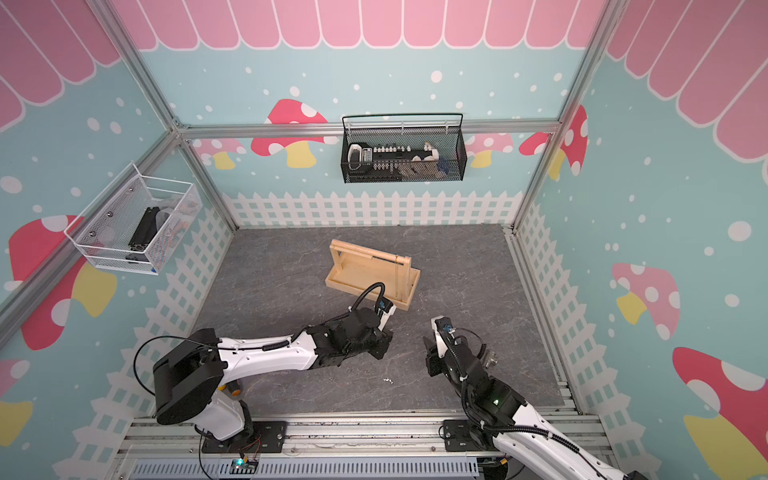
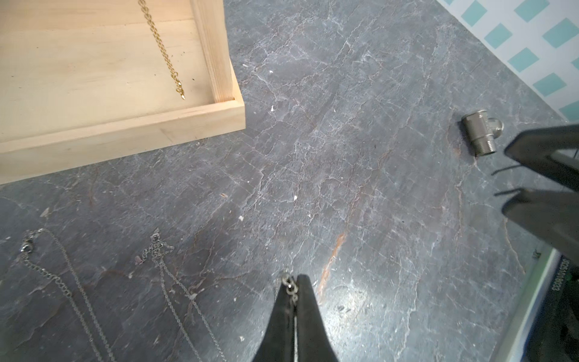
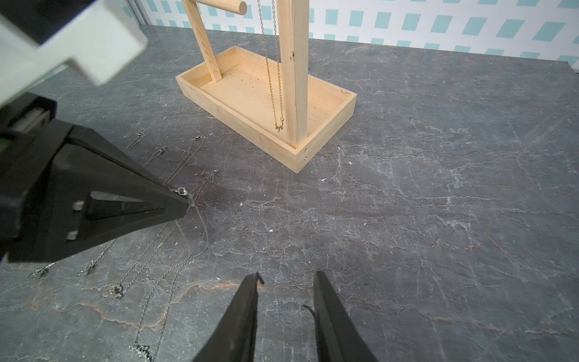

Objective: Take the necklace off the jewelry display stand
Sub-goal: Place the necklace at the center of the board.

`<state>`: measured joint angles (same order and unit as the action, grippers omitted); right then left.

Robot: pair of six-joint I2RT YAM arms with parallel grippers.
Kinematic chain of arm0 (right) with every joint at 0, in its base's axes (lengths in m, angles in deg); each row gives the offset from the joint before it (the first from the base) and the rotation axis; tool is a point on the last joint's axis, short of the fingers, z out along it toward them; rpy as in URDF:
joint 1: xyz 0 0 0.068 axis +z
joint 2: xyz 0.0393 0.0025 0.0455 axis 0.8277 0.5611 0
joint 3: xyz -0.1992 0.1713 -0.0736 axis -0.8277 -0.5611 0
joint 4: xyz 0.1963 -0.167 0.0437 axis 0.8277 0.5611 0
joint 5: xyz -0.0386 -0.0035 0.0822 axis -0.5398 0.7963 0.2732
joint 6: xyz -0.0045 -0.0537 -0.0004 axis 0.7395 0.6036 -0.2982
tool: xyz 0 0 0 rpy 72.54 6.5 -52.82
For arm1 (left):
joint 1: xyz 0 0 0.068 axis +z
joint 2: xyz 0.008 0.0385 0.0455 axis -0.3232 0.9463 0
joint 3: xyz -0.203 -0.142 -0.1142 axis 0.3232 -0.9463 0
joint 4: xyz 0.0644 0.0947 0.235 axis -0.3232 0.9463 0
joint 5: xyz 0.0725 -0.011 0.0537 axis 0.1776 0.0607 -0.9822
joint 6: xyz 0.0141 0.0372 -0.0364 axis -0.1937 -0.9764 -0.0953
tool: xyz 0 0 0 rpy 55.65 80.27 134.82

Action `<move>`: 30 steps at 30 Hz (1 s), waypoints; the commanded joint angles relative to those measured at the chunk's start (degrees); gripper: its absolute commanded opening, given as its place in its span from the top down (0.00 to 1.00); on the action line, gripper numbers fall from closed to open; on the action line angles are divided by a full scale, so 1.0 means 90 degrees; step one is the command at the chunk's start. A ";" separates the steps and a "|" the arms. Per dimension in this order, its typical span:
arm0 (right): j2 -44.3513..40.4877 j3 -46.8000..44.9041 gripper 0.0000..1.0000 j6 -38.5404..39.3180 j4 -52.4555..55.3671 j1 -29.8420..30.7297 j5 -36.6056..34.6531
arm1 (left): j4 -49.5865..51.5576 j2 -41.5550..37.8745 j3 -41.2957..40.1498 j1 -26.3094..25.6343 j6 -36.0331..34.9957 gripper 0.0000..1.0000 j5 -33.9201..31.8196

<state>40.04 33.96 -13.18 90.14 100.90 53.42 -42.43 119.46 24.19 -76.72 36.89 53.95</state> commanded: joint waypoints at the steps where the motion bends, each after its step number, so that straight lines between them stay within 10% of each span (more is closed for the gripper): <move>1: 0.0001 -0.0048 0.68 -0.0045 -0.0141 -0.0024 0.0008 | 0.0041 0.0158 0.0223 0.0140 -0.0134 1.00 -0.0165; 30: 0.0038 -0.0049 0.68 -0.0022 -0.0194 -0.0024 0.0064 | 0.0313 0.1154 0.0976 0.0522 -0.0095 1.00 -0.0509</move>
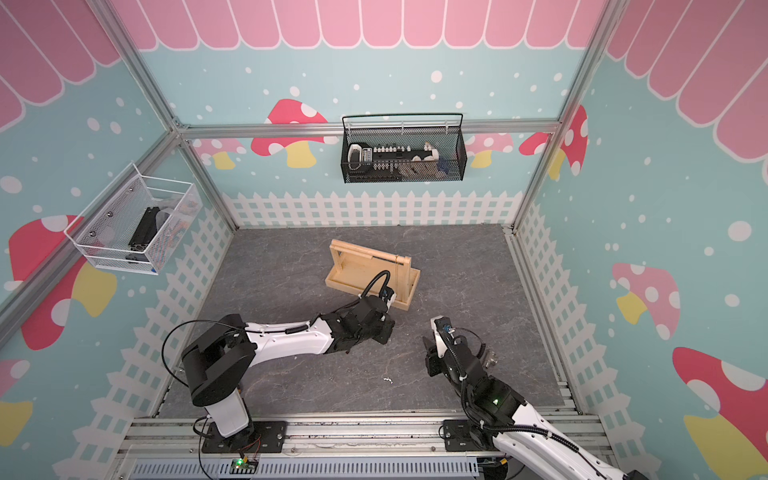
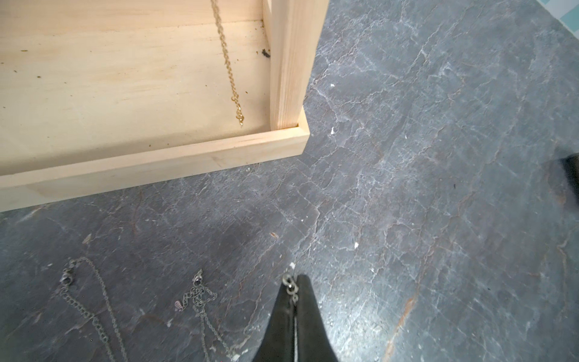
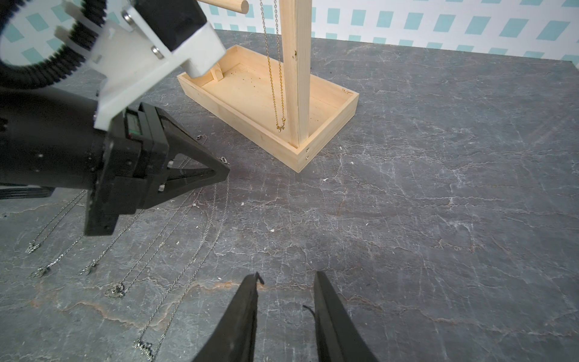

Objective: Take the necklace off the jewelry display stand
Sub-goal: Place the necklace at the center of the board.

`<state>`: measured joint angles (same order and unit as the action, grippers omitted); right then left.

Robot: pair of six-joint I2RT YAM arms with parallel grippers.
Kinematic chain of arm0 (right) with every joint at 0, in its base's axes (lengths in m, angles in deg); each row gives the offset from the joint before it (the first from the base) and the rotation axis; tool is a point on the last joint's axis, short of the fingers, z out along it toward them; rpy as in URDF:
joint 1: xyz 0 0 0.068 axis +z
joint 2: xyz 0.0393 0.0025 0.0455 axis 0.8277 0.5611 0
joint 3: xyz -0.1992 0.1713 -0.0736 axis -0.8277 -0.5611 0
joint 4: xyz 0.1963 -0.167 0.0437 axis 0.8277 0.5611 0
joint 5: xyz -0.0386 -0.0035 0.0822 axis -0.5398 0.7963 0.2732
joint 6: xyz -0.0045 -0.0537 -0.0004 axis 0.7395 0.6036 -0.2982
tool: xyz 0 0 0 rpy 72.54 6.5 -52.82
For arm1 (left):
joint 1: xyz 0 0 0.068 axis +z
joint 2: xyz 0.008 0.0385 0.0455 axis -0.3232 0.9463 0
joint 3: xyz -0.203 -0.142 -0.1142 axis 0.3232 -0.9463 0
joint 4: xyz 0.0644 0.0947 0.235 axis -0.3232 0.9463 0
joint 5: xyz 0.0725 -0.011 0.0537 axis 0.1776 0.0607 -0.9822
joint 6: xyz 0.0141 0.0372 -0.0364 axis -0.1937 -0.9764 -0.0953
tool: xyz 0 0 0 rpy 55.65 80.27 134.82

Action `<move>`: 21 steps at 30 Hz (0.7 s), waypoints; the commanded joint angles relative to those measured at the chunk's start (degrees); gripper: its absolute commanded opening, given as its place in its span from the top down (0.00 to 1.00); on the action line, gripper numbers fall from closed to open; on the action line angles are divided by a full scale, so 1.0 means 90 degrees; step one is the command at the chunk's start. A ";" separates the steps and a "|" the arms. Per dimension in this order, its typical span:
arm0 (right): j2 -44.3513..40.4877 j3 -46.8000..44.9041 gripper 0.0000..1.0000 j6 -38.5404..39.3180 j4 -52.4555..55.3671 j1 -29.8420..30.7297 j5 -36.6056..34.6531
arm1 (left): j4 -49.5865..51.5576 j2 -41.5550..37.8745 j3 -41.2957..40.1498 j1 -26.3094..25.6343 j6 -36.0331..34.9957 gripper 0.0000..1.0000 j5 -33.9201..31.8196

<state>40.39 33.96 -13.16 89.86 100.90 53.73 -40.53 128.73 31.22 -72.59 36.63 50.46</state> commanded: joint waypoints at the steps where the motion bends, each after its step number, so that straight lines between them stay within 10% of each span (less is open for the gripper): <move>1: 0.0002 -0.0049 0.68 -0.0029 -0.0163 -0.0024 0.0037 | 0.0100 0.0159 0.0209 0.0068 -0.0056 1.00 -0.0119; 21: -0.0014 -0.0059 0.68 0.0001 -0.0187 -0.0024 0.0074 | 0.0402 0.0059 0.0490 0.0102 -0.0090 0.79 -0.0263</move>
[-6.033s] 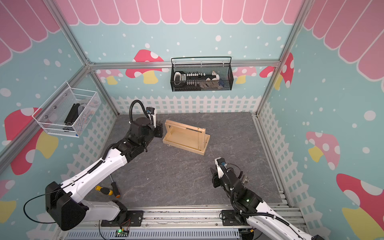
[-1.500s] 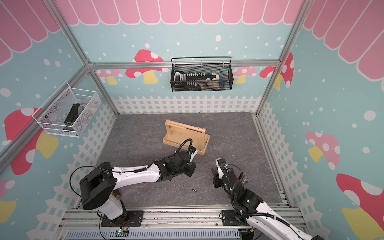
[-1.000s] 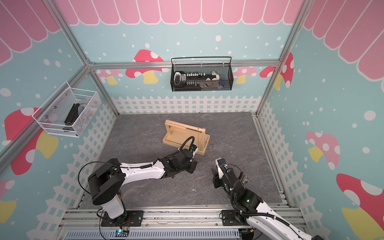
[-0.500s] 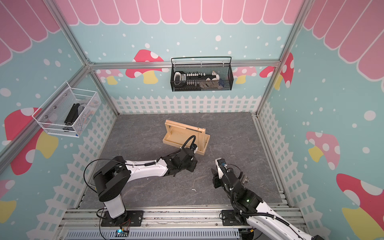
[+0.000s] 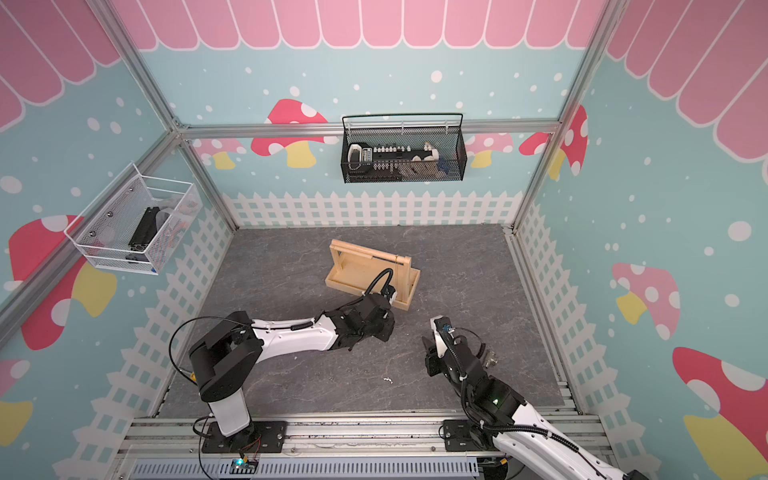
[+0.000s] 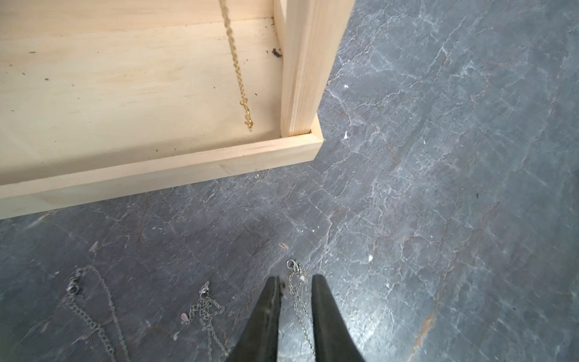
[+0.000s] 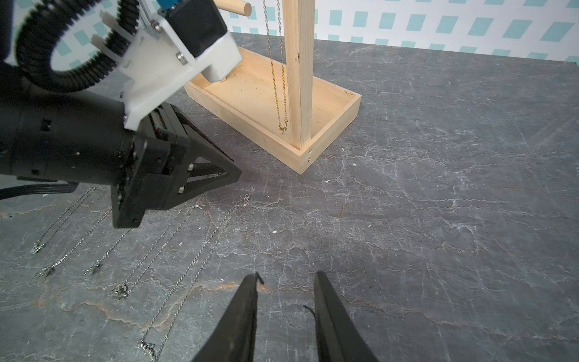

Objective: Take the necklace off the jewelry display stand
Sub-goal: Place the necklace at the center of the board, then take off the necklace from the stand.

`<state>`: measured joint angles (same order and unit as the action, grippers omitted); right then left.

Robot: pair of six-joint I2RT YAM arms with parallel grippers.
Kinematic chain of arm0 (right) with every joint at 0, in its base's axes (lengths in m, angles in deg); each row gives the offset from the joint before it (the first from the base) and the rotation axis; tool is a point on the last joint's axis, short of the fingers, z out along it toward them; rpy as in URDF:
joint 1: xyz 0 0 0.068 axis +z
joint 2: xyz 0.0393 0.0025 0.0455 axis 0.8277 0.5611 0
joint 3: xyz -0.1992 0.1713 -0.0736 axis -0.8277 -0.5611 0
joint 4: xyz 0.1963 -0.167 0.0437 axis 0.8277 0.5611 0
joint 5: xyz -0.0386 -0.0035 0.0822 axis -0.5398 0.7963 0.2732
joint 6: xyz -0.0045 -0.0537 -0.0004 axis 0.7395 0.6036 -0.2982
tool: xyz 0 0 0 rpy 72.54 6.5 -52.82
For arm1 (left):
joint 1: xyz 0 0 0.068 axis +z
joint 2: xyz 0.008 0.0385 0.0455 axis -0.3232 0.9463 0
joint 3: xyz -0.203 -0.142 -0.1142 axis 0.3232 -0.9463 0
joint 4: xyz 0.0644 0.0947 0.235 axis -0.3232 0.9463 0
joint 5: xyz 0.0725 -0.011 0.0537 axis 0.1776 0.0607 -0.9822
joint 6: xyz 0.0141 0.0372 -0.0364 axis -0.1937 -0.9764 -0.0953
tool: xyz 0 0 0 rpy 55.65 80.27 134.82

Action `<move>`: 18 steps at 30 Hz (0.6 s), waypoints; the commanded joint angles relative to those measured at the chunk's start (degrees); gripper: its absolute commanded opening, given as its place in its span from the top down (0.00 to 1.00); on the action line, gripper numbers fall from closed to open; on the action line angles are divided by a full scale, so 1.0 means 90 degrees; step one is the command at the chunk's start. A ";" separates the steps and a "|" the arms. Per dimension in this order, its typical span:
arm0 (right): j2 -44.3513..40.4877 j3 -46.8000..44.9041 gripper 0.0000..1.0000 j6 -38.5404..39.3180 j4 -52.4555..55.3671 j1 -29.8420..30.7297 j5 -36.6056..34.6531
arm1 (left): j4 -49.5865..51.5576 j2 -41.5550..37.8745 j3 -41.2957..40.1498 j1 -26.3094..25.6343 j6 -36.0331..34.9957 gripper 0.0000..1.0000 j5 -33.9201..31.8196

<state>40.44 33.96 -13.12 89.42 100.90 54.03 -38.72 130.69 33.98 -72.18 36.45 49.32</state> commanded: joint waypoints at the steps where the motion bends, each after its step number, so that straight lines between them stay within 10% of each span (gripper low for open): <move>1: -0.0014 -0.0059 0.68 -0.0009 -0.0137 -0.0024 0.0039 | 0.0209 -0.0278 0.0199 0.0060 -0.0093 0.80 -0.0141; 18: -0.0072 -0.0069 0.68 -0.0006 -0.0105 -0.0024 0.0022 | -0.0954 -0.0671 0.1282 0.1065 -0.0345 0.76 0.1182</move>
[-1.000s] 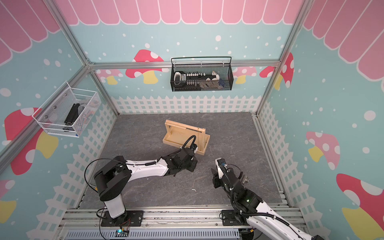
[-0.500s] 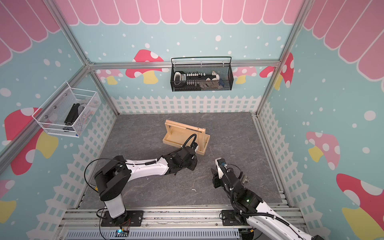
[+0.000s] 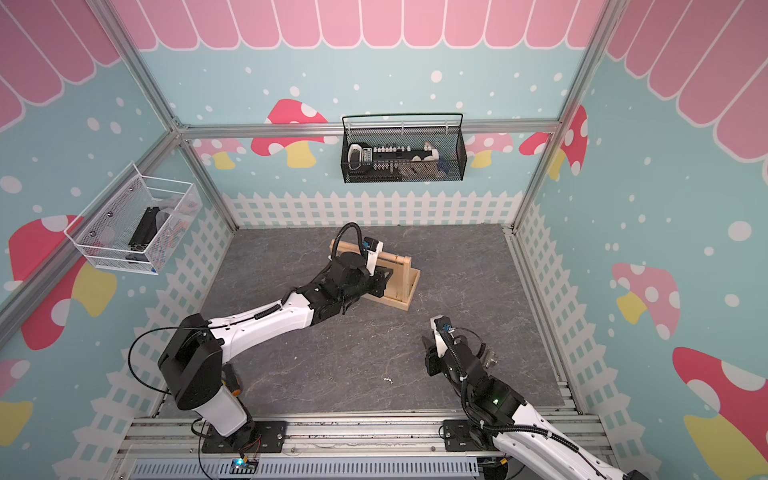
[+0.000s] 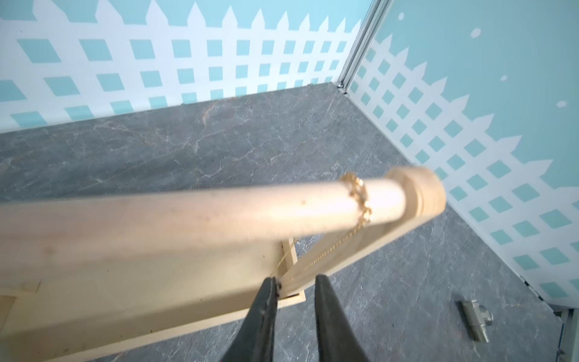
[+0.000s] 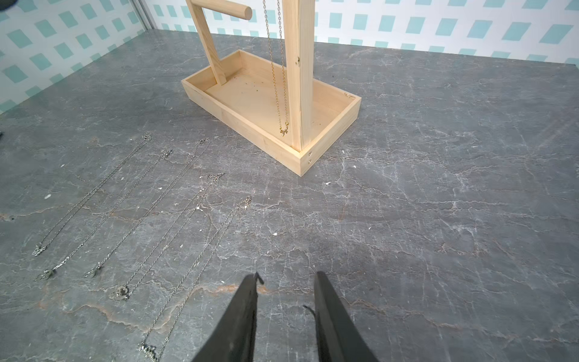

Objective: Take the necklace off the jewelry display stand
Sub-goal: Take off the necklace from the stand.

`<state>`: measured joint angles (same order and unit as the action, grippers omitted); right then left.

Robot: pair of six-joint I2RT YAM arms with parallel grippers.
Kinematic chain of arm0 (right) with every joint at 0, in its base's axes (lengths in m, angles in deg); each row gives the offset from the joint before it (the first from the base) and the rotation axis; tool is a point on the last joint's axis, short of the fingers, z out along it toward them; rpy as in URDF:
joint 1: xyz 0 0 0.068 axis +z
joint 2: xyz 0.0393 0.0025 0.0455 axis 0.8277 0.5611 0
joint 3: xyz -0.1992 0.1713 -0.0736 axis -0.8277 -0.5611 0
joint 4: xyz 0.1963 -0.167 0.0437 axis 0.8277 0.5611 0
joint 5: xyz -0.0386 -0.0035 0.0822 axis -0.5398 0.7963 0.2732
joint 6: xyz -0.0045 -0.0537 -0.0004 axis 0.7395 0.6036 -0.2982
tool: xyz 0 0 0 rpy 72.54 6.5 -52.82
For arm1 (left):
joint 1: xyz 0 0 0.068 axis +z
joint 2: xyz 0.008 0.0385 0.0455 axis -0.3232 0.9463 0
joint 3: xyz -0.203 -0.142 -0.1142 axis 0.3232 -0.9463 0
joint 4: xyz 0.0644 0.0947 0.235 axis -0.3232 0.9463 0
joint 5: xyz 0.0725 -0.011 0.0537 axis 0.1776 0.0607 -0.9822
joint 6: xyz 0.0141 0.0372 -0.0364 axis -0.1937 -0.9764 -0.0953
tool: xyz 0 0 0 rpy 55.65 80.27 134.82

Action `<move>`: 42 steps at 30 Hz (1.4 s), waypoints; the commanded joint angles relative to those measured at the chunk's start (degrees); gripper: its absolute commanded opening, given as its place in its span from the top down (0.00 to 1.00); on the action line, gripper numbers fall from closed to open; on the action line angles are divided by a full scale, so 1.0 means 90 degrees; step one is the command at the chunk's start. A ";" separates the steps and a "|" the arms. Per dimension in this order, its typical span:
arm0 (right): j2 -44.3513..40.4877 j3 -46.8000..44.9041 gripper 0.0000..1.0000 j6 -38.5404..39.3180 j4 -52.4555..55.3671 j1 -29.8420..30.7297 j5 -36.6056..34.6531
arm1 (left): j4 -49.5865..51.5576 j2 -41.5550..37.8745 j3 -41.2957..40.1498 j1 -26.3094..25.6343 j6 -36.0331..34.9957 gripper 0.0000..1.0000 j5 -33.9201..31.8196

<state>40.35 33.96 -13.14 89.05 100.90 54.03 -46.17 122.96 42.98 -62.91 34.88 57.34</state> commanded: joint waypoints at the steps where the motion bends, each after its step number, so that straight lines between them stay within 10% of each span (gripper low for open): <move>1: -0.0058 -0.0063 0.68 -0.0005 -0.0064 -0.0028 0.0008 | -0.0110 0.0233 0.0382 0.0050 -0.0183 0.76 0.0339; 32: -0.0182 -0.0069 0.68 -0.0011 0.0005 -0.0024 0.0037 | -0.0093 0.0835 0.1006 0.0110 0.0021 0.77 0.0608; 42: -0.0200 -0.0063 0.68 -0.0010 0.0004 -0.0024 0.0028 | 0.0076 0.0758 0.1060 0.0110 -0.0007 1.00 0.0471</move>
<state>38.99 33.96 -13.12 89.10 100.90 54.03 -46.21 129.80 50.68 -62.36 35.21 62.06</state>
